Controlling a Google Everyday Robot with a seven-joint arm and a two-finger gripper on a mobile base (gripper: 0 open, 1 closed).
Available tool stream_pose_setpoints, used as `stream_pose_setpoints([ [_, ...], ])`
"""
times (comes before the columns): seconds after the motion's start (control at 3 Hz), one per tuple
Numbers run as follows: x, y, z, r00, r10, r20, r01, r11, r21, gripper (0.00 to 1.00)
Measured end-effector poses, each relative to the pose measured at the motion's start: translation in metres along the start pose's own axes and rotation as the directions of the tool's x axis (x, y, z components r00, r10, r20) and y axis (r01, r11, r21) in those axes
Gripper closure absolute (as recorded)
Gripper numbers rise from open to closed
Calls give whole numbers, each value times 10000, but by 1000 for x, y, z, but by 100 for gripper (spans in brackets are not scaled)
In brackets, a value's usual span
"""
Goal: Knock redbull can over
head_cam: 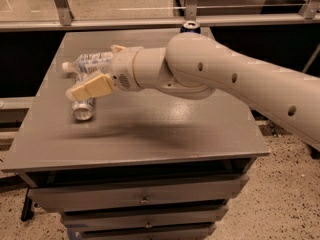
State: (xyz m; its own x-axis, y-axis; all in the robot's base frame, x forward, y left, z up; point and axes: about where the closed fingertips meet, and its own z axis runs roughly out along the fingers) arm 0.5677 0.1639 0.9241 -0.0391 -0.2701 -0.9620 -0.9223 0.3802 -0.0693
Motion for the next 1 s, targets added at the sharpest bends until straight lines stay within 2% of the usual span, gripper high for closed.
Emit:
stream_pose_setpoints([
  [0.33,14,8,-29,9992,-315,-248,317,9995,62,0],
  [0.67,29,20,-78,9966,-668,-486,678,9975,179,0],
  [1.0,36,23,-135,9918,-1117,-617,1143,9926,410,0],
])
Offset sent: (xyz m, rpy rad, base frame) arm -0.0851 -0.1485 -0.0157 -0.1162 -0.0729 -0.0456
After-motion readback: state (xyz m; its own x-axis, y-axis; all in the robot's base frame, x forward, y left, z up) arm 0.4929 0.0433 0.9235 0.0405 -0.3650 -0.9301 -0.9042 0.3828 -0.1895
